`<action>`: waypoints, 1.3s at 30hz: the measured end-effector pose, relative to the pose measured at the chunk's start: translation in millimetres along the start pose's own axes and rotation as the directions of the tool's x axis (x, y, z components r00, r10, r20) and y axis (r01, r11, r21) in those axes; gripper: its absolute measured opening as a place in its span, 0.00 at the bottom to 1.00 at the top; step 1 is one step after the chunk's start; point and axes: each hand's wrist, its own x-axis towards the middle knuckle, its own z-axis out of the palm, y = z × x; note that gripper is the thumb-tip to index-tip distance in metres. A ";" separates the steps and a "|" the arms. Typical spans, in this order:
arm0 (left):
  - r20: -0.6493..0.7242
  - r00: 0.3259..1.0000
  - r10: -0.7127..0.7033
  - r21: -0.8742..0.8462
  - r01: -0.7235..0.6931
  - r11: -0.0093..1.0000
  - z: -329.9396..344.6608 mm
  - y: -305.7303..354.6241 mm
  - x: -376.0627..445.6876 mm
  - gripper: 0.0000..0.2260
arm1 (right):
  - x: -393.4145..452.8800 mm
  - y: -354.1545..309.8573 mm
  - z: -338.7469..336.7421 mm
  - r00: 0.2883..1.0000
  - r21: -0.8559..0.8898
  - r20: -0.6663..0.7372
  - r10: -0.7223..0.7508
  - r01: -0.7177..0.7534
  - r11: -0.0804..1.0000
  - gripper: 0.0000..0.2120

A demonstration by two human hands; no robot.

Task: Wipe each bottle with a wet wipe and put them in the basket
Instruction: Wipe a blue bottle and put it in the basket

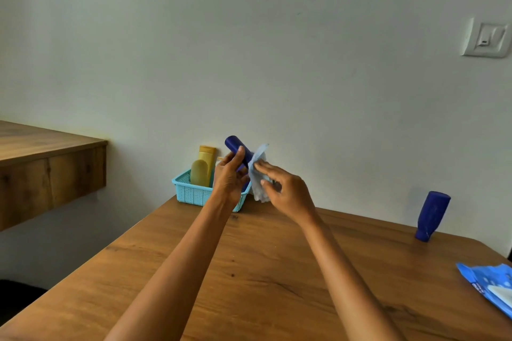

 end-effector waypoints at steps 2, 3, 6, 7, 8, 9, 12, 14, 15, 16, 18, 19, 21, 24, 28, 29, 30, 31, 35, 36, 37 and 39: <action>-0.003 1.000 0.011 -0.018 -0.011 1.000 -0.1 2.7 -0.9 0.09 | -7.0 8.0 -0.7 0.999 0.033 -0.010 0.039 -0.039 0.999 0.21; 0.006 1.000 0.011 -0.014 -0.011 1.000 0.8 3.4 -1.8 0.09 | -9.1 11.0 -0.3 0.996 0.073 -0.013 0.087 -0.086 0.994 0.21; 0.063 0.997 -0.041 0.034 0.038 0.999 5.0 -0.5 -4.7 0.14 | -6.4 15.6 1.4 0.971 0.149 0.004 0.239 -0.237 0.960 0.18; 0.086 0.994 -0.064 0.048 0.060 0.997 6.7 -2.7 -5.8 0.15 | -4.1 15.1 1.3 0.967 0.140 0.001 0.253 -0.251 0.958 0.18; 0.107 0.991 -0.079 0.055 0.073 0.996 8.3 -4.5 -6.7 0.16 | -2.5 13.1 0.6 0.971 0.128 -0.004 0.238 -0.235 0.964 0.19; 0.123 0.989 -0.083 0.051 0.077 0.996 9.6 -4.8 -7.2 0.15 | -1.4 9.5 0.4 0.980 0.114 -0.006 0.200 -0.198 0.974 0.19; 0.128 0.990 -0.050 0.012 0.048 0.999 8.6 -1.3 -6.9 0.15 | -0.8 -0.1 1.7 0.998 0.072 -0.009 0.057 -0.056 0.996 0.22; 0.103 0.994 -0.034 0.008 0.033 0.999 3.9 0.0 -6.4 0.15 | -2.6 1.4 3.1 0.999 0.076 -0.034 0.008 -0.005 0.997 0.21; 0.086 0.996 -0.031 0.010 0.030 0.999 1.5 0.3 -6.2 0.15 | -4.7 4.3 3.2 0.999 0.085 -0.047 0.006 -0.002 0.996 0.21; 0.071 0.997 -0.028 0.011 0.027 1.000 -0.6 0.1 -6.0 0.15 | -7.8 8.0 2.9 0.998 0.089 -0.058 0.015 -0.010 0.996 0.20; 0.059 0.998 -0.021 0.010 0.021 1.000 -2.2 0.6 -5.4 0.15 | -13.6 15.5 1.9 0.995 0.089 -0.078 0.068 -0.061 0.994 0.21; 0.063 0.998 -0.023 0.014 0.022 1.000 -2.3 0.8 -5.0 0.16 | -15.1 17.6 1.3 0.992 0.089 -0.085 0.098 -0.091 0.992 0.21; 0.082 0.995 -0.050 0.032 0.047 0.998 -0.2 0.1 -5.5 0.17 | -12.8 16.6 0.7 0.989 0.079 -0.094 0.112 -0.104 0.991 0.20; 0.172 0.979 -0.112 0.098 0.096 0.990 4.0 -3.3 -8.2 0.21 | -2.4 4.0 1.8 0.995 0.103 -0.078 0.065 -0.057 0.993 0.20; 0.248 0.960 -0.131 0.117 0.105 0.988 3.0 -1.5 -7.4 0.17 | 2.9 -5.7 2.9 0.997 0.078 -0.082 0.015 -0.009 0.997 0.21; 0.255 0.959 -0.120 0.115 0.094 0.989 1.9 -0.7 -7.0 0.17 | 1.8 -5.2 2.0 0.995 0.068 -0.100 0.000 0.007 0.998 0.20; 0.258 0.960 -0.109 0.108 0.083 0.991 0.2 -0.1 -6.7 0.16 | 0.7 -3.9 0.9 0.992 0.058 -0.124 -0.011 0.018 0.998 0.19; 0.253 0.962 -0.103 0.102 0.079 0.992 -1.6 -0.4 -6.6 0.16 | -0.6 -2.0 -0.4 0.989 0.045 -0.145 -0.014 0.021 0.999 0.18; 0.244 0.963 -0.112 0.134 0.081 0.988 -2.6 -4.4 -8.3 0.17 | -3.6 5.5 -9.4 0.981 0.075 -0.178 0.072 -0.059 0.995 0.08; 0.247 0.962 -0.116 0.136 0.084 0.987 -1.0 -5.3 -8.6 0.18 | -3.2 6.4 -12.6 0.974 0.107 -0.199 0.112 -0.092 0.990 0.05; 0.252 0.961 -0.118 0.140 0.084 0.987 1.0 -5.6 -8.8 0.19 | -2.4 6.7 -15.5 0.959 0.134 -0.237 0.154 -0.125 0.983 0.04; 0.264 0.957 -0.122 0.161 0.081 0.984 5.0 -6.6 -9.4 0.19 | 0.0 5.6 -20.5 0.910 0.152 -0.338 0.239 -0.198 0.968 0.06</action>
